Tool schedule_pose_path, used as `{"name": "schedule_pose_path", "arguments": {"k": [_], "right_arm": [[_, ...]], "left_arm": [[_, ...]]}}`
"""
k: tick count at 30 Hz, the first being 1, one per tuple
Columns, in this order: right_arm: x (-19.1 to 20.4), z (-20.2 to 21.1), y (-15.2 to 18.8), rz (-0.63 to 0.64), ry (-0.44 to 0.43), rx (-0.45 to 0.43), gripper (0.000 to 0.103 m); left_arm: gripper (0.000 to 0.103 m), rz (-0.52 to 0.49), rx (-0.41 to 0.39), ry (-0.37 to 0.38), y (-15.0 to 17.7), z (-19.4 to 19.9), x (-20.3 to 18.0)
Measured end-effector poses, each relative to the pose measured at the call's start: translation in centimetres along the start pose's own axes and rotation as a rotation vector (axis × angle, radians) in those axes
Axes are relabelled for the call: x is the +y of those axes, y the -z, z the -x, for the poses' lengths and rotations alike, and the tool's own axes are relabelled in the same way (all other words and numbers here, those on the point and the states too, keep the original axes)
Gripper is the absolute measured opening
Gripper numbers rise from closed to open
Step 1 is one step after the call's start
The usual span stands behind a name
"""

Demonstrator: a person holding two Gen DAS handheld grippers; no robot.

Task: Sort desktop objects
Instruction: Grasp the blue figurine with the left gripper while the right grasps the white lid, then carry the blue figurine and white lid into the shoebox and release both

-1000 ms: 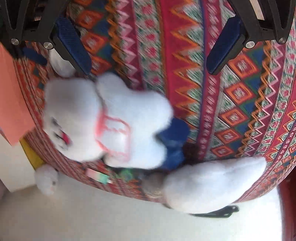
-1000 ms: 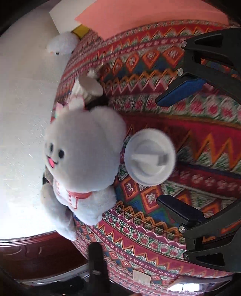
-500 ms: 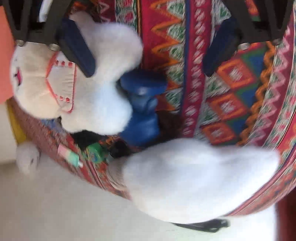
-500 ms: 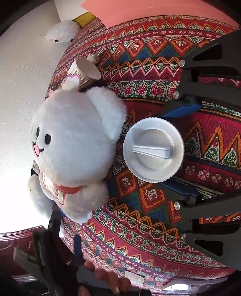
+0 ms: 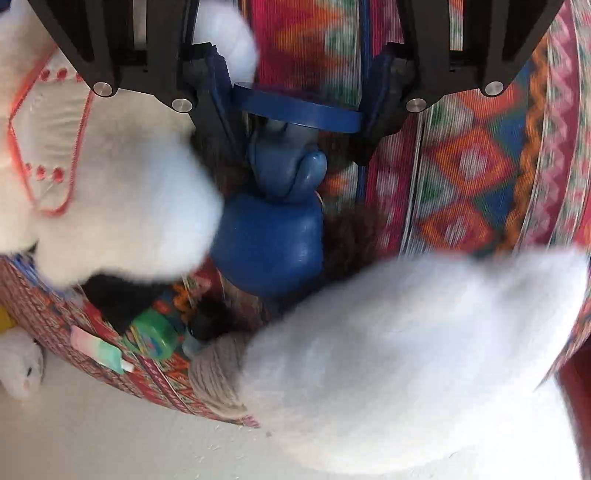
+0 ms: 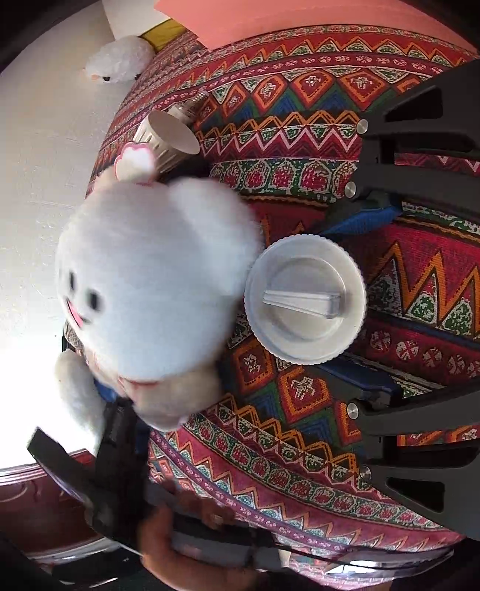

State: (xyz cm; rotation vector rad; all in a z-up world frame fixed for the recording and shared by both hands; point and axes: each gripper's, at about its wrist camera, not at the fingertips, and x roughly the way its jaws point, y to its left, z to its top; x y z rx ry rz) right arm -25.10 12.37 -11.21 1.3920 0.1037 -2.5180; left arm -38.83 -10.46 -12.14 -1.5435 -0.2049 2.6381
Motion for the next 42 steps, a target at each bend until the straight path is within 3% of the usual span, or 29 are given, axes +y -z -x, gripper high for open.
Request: {"name": "schedule_pose_path", "arguments": {"k": [5,9,14,16,18,20,22,23,30,37,42], "right_arm": [[-0.8,1.0,0.3,-0.041,-0.038,0.012,0.063],[-1.0,2.0,1.2,-0.067,-0.057,0.014,0.063],[-0.9,4.4,3.8,-0.081,-0.058,0.034,0.063],[-0.8,4.7,4.2,-0.074,-0.052,0.035,0.063],[-0.6,4.3,4.2,-0.070,-0.043,0.046,0.063],[-0.3,3.6,4.3,-0.063,-0.029,0.049,0.063],[0.0,3.5,4.7,-0.047,-0.014,0.041,0.063],[0.0,3.5,4.8,-0.043,-0.009,0.038,0.063],[0.2,3.9,5.4,-0.074,-0.018,0.011,0.063],[0.6,6.5,6.9,-0.110,-0.053,-0.029,0.063],[0.7,9.1,9.9,-0.157,-0.099,-0.039,0.063]], "left_arm": [[0.050,0.072,0.009,0.086,6.0,4.4,2.8],[0.050,0.149,0.011,0.054,11.2,8.4,3.2],[0.051,0.042,0.125,0.054,17.5,8.8,0.3],[0.062,-0.046,0.106,0.019,17.9,8.3,-1.3],[0.089,-0.124,0.079,-0.017,17.9,7.6,-2.8],[0.092,-0.165,0.066,-0.049,17.5,6.7,-3.7],[0.083,-0.173,0.049,-0.079,17.1,6.5,-4.2],[0.053,-0.166,0.038,-0.085,16.8,6.8,-4.3],[0.053,-0.064,0.045,-0.017,18.3,9.1,-3.7],[0.053,-0.056,0.006,0.073,21.7,14.1,-6.1],[0.053,-0.056,-0.019,0.134,24.1,17.5,-7.9]]}}
